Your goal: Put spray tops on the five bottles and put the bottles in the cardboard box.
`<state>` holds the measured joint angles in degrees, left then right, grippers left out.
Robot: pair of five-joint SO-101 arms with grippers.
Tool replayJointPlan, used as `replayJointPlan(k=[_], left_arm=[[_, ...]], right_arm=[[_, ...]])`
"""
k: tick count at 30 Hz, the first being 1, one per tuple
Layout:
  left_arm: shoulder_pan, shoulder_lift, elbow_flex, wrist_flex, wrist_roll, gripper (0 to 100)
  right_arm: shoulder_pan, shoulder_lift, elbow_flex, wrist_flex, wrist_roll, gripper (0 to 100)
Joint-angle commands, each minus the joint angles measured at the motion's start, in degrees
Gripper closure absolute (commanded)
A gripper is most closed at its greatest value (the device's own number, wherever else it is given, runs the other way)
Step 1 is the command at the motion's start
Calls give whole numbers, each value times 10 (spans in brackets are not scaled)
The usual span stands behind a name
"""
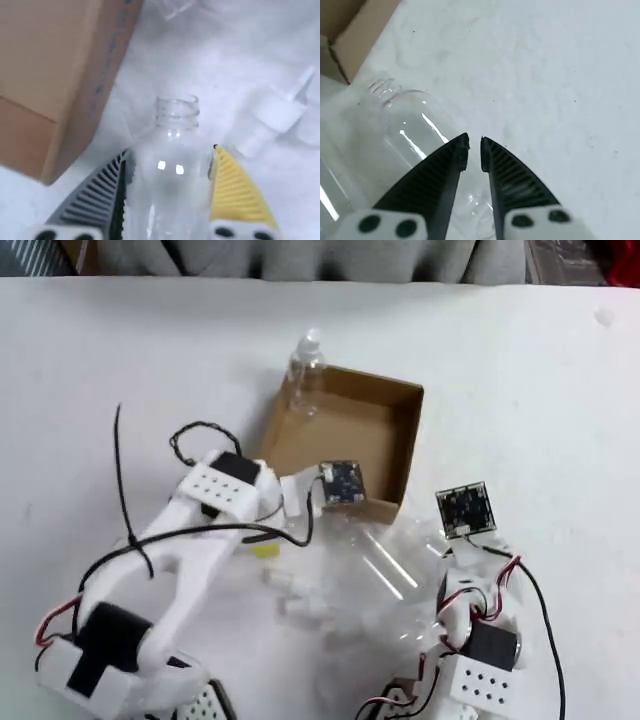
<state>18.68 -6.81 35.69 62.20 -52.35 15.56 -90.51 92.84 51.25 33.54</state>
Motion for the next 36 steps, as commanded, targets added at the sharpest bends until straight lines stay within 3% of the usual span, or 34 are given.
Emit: replayJointPlan(k=[1, 6, 14, 20, 28, 36], left_arm=[[-11, -67, -14, 16, 77, 928], [-42, -90, -14, 18, 142, 928], [-99, -96, -14, 33, 183, 928], [-148, -97, -31, 32, 351, 928], [-186, -93, -35, 31, 645, 931], [-211, -92, 12, -29, 596, 928]], right_arm=[[-8, -1, 9, 4, 5, 967], [-8, -1, 9, 4, 5, 967], [-8, -1, 9, 4, 5, 967], [-8, -1, 9, 5, 5, 967], [-8, -1, 9, 7, 5, 967], [-8, -1, 9, 7, 5, 967]])
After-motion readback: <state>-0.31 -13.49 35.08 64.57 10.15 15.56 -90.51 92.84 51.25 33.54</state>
